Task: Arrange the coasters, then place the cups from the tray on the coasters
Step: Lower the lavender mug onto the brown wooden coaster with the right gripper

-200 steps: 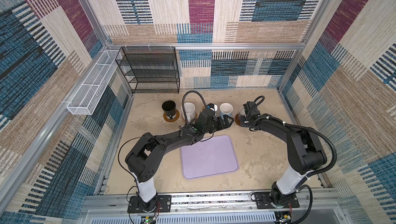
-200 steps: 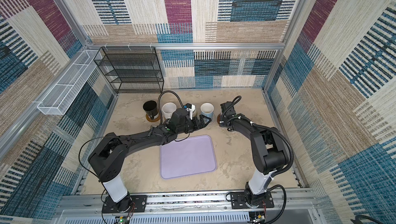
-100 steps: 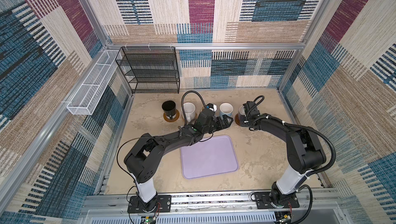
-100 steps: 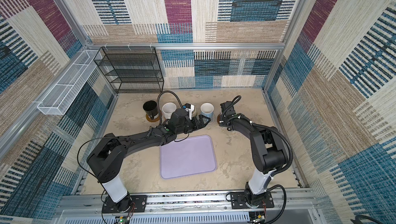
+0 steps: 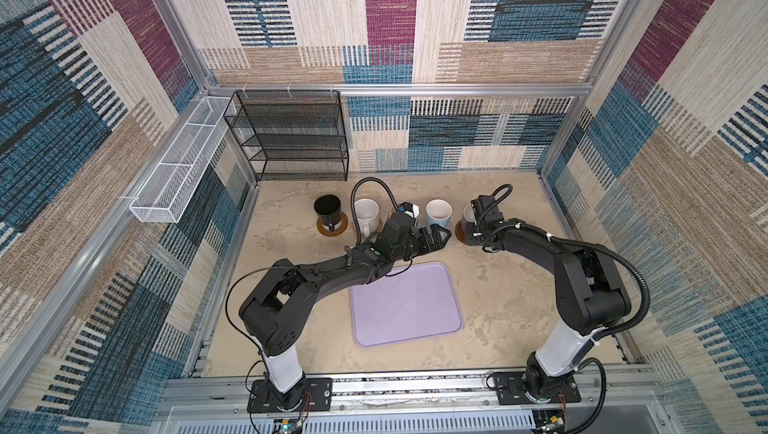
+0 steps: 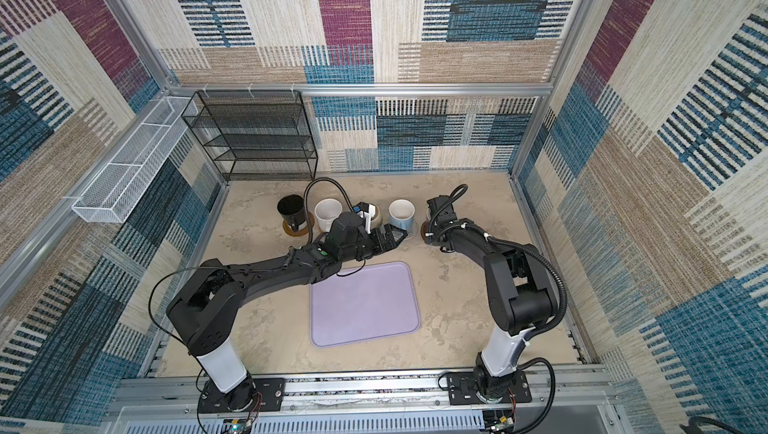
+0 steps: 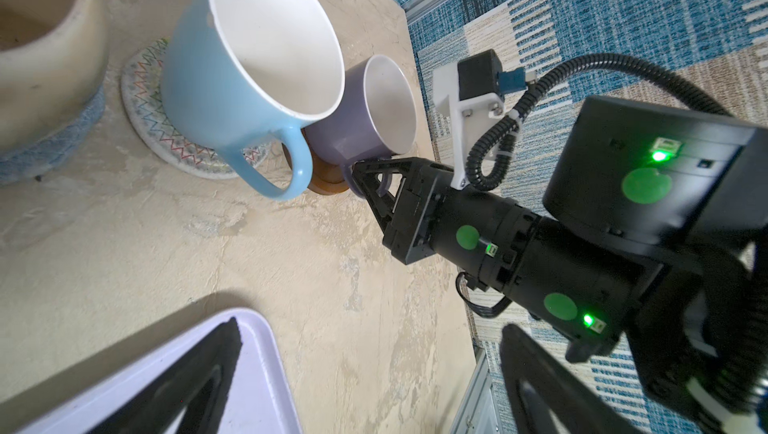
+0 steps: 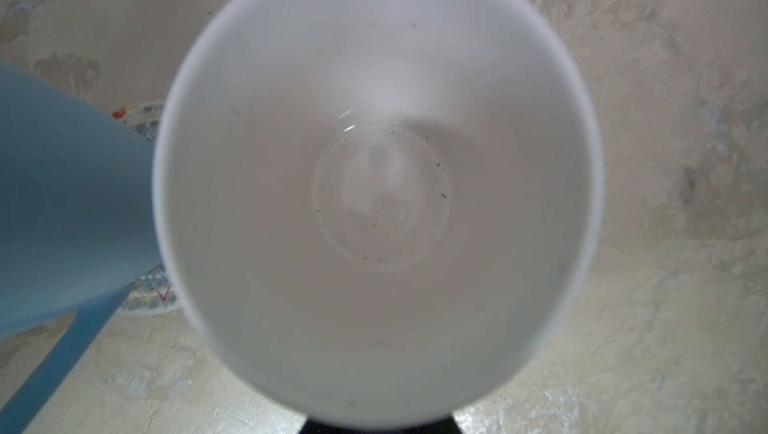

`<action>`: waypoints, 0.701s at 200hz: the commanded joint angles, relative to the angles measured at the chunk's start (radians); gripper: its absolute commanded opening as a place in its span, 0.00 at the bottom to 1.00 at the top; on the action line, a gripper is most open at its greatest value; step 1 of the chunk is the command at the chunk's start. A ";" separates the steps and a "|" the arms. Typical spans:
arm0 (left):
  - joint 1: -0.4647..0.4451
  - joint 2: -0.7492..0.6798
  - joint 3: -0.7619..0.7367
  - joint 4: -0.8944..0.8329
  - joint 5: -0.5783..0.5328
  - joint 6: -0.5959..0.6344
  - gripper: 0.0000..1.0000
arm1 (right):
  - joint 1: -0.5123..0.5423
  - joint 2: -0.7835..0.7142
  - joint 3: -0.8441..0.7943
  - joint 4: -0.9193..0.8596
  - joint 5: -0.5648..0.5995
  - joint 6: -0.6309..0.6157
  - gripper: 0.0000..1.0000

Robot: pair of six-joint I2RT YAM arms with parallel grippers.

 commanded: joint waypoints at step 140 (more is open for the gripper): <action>0.000 -0.017 -0.017 0.051 -0.014 -0.006 1.00 | 0.000 -0.004 0.003 -0.016 -0.005 0.011 0.21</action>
